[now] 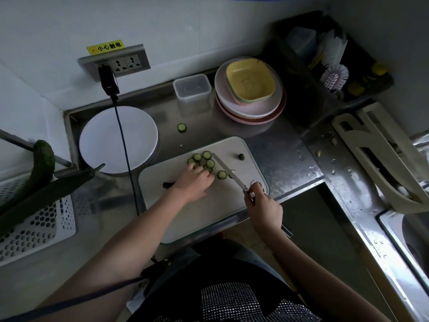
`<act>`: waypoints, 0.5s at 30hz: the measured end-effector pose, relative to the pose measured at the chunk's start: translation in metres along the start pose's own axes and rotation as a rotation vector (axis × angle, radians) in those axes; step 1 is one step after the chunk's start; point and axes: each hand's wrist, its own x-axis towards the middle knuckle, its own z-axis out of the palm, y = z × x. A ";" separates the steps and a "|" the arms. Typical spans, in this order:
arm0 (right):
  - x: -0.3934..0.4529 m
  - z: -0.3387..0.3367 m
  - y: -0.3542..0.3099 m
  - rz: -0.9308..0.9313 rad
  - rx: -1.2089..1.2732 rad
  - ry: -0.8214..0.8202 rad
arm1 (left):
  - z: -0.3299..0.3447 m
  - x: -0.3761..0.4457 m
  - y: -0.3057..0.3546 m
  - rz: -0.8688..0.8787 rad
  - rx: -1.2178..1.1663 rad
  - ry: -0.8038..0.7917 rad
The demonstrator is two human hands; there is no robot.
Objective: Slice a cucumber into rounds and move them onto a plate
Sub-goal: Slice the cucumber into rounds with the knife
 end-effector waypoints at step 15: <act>0.010 -0.003 -0.006 0.023 0.097 0.017 | -0.004 0.021 -0.010 -0.419 -0.812 0.386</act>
